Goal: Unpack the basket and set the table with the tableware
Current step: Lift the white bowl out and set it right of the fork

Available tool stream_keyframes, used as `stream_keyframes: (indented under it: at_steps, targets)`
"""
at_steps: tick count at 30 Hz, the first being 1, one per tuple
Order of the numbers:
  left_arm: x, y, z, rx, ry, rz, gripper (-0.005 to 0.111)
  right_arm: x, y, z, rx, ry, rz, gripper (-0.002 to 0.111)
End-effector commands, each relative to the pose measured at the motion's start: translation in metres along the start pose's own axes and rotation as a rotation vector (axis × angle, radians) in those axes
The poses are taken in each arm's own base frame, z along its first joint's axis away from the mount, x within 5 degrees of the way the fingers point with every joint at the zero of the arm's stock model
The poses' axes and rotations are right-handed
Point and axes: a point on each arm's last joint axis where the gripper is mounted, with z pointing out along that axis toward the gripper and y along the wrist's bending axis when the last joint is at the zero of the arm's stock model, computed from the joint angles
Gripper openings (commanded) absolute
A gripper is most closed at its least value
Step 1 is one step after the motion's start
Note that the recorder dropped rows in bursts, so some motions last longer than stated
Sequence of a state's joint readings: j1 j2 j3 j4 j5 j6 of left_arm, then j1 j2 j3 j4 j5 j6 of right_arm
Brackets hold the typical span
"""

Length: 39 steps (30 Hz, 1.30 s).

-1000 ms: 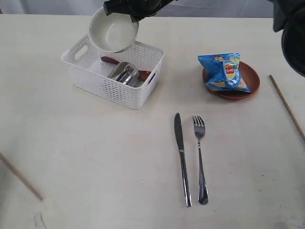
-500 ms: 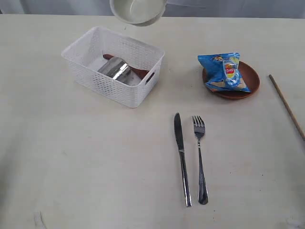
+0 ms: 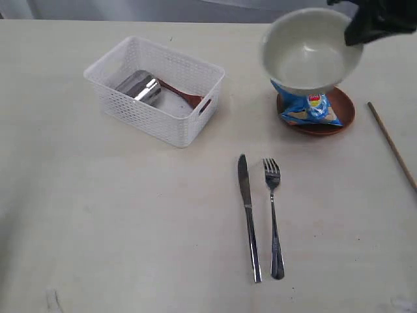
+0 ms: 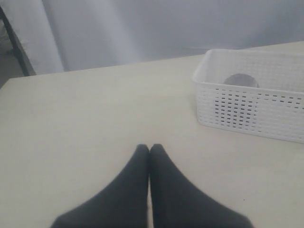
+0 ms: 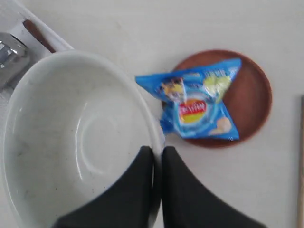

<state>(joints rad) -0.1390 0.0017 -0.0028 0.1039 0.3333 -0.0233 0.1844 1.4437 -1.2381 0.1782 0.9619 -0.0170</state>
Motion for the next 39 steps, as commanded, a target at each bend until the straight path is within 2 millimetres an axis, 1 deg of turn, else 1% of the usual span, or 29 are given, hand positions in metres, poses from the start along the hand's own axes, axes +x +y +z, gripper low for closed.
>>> stream_keyframes:
  at_steps: [1,4,5,7,10,16,21,27,31,32,33,36,38,39]
  targets:
    - [0.000,-0.001,0.000,0.007,-0.003,-0.005,0.000,0.042,-0.024,-0.004,-0.049,0.102,0.058,-0.001]
    - [0.000,-0.001,0.000,0.007,-0.003,-0.005,0.000,0.079,-0.023,-0.004,-0.044,0.112,0.054,-0.001]
    - [0.000,-0.001,0.000,0.007,-0.003,-0.005,0.000,0.090,-0.024,-0.001,-0.032,0.120,0.070,-0.001]
    - [0.000,-0.001,0.000,0.007,-0.003,-0.005,0.000,0.113,-0.027,0.011,-0.019,0.177,0.101,-0.001]
    - [0.000,-0.001,0.000,0.007,-0.003,-0.005,0.000,0.131,-0.029,0.023,-0.023,0.227,0.124,-0.001]
    - [0.000,-0.001,0.000,0.007,-0.003,-0.005,0.000,0.152,-0.035,0.042,0.011,0.216,0.139,-0.001]
    - [0.000,-0.001,0.000,0.007,-0.003,-0.005,0.000,0.161,-0.048,0.051,0.129,0.183,0.184,-0.001]
    - [0.000,-0.001,0.000,0.007,-0.003,-0.005,0.000,0.167,-0.051,0.057,0.151,0.146,0.201,0.000]
    - [0.000,-0.001,0.000,0.007,-0.003,-0.005,0.000,0.169,-0.052,0.062,0.153,0.180,0.202,0.000]
    - [0.000,-0.001,0.000,0.007,-0.003,-0.005,0.000,0.169,-0.052,0.064,0.152,0.188,0.207,0.002]
    - [0.000,-0.001,0.000,0.007,-0.003,-0.005,0.000,0.170,-0.052,0.065,0.151,0.196,0.211,0.007]
    - [0.000,-0.001,0.000,0.007,-0.003,-0.005,0.000,0.169,-0.053,0.068,0.152,0.211,0.212,0.029]
    - [0.000,-0.001,0.000,0.007,-0.003,-0.005,0.000,0.166,-0.052,0.066,0.152,0.213,0.210,0.046]
    - [0.000,-0.001,0.000,0.007,-0.003,-0.005,0.000,0.165,-0.052,0.065,0.152,0.213,0.206,0.050]
